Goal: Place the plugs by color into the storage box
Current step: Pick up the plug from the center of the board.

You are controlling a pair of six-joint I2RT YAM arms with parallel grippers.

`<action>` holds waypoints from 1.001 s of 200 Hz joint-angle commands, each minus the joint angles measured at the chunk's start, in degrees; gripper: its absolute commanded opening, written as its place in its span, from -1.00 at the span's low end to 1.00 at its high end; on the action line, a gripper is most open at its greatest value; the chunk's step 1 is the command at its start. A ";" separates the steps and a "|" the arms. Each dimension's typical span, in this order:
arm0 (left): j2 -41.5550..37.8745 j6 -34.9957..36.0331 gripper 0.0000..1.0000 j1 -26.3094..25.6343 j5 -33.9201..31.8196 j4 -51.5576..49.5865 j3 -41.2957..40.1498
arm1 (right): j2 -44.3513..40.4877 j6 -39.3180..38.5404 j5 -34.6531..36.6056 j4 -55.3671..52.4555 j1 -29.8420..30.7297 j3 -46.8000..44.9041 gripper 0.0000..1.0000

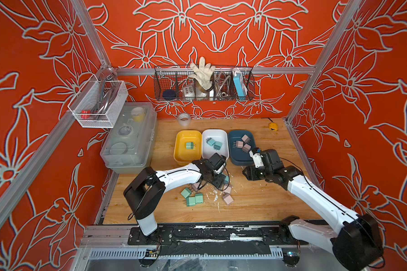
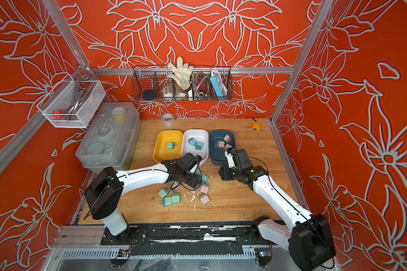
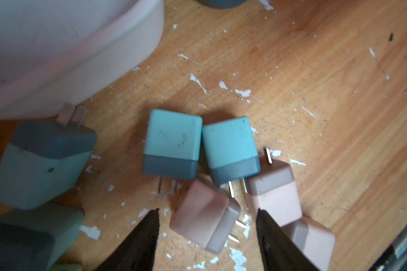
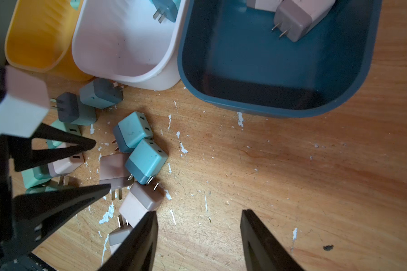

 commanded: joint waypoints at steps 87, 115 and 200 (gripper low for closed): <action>8.31 4.65 0.25 5.32 8.72 -2.02 5.45 | 2.10 -1.53 -0.37 0.49 0.27 0.81 0.24; 9.65 5.20 0.23 5.36 8.89 -2.80 6.35 | 2.76 -1.56 -0.44 0.72 0.27 0.90 0.24; 9.28 6.12 -0.19 5.37 8.63 -3.64 6.85 | 3.37 -1.42 -0.85 1.29 0.27 0.84 0.24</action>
